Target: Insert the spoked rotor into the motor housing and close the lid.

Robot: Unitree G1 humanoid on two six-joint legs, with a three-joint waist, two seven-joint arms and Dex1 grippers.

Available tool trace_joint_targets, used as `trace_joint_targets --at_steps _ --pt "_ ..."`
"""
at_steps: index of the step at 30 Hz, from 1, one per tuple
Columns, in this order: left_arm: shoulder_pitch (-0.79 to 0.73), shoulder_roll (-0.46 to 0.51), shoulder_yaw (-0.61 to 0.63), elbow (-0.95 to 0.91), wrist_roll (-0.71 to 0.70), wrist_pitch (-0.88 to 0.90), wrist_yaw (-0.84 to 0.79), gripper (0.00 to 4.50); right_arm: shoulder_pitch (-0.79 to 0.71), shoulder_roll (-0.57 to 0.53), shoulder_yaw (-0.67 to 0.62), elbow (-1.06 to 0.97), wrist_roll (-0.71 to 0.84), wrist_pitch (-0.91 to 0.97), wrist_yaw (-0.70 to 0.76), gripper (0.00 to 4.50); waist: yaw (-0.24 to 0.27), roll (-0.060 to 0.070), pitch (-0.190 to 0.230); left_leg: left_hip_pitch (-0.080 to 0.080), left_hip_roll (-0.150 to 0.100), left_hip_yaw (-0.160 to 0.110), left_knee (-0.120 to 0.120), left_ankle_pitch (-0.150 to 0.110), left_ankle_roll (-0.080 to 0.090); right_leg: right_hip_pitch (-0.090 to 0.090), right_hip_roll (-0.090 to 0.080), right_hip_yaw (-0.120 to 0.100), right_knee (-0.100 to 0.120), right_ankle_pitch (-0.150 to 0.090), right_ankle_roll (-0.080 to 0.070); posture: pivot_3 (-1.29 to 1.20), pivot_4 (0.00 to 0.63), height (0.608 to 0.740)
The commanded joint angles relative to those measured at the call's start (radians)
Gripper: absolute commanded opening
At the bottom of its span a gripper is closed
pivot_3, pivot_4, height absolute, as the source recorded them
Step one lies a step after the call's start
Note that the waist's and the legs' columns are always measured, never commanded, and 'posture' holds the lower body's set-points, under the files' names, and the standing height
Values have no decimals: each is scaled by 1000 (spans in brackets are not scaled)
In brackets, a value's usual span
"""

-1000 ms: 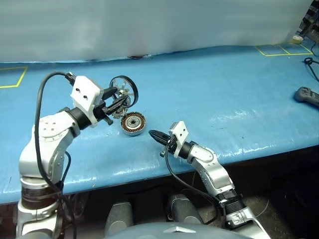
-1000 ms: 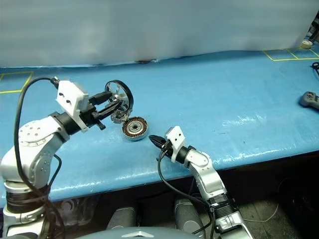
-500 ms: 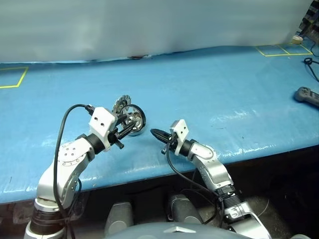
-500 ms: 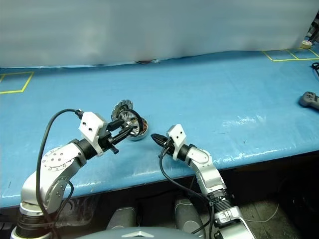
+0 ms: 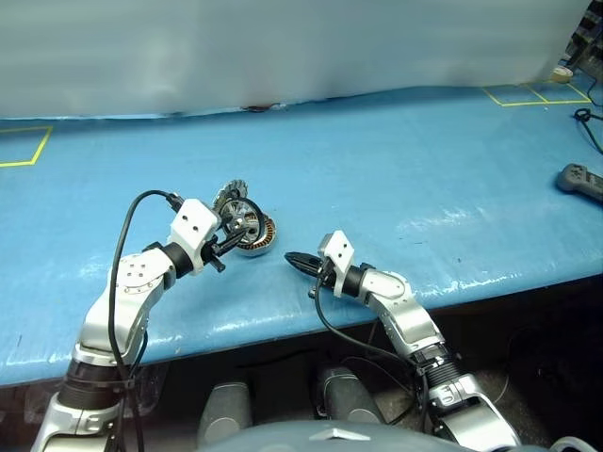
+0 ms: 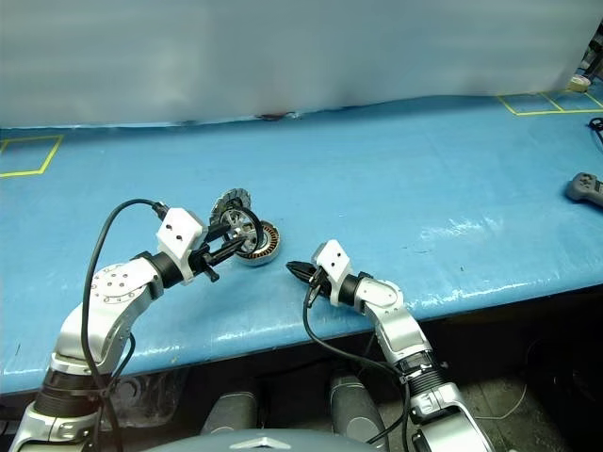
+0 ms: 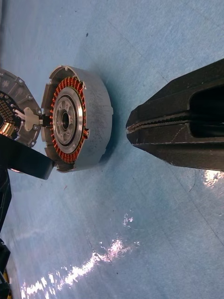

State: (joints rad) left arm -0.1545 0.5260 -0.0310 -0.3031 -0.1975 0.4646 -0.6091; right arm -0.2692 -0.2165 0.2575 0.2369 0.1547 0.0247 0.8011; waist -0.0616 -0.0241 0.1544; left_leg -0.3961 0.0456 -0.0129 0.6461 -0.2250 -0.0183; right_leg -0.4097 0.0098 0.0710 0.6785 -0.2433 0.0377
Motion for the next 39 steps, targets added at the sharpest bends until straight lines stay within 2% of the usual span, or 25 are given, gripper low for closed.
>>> trace_joint_targets --at_steps 1,18,27,39 --pt "-30 11 -2 12 8 -49 -20 1443 -28 -3 -3 -4 -3 -22 19 0 1 0 0 0 0 0 0 0 0 0 0 0 0 0 0 0 150 740" --pt "-88 -13 -79 85 74 -53 -14 1443 -48 7 -13 30 -8 -42 15 0 1 0 0 0 0 0 -1 0 0 0 0 0 0 2 3 0 150 740" --pt "-103 -12 -75 77 85 8 -3 1443 -48 6 -17 34 -8 -47 11 0 1 1 0 0 0 0 -1 0 0 0 0 0 0 2 3 0 150 740" --pt "-127 44 -81 26 62 159 -39 1443 -74 21 -26 93 -16 -88 -10 0 1 1 1 0 0 0 -1 0 0 0 0 0 0 2 3 0 150 740"
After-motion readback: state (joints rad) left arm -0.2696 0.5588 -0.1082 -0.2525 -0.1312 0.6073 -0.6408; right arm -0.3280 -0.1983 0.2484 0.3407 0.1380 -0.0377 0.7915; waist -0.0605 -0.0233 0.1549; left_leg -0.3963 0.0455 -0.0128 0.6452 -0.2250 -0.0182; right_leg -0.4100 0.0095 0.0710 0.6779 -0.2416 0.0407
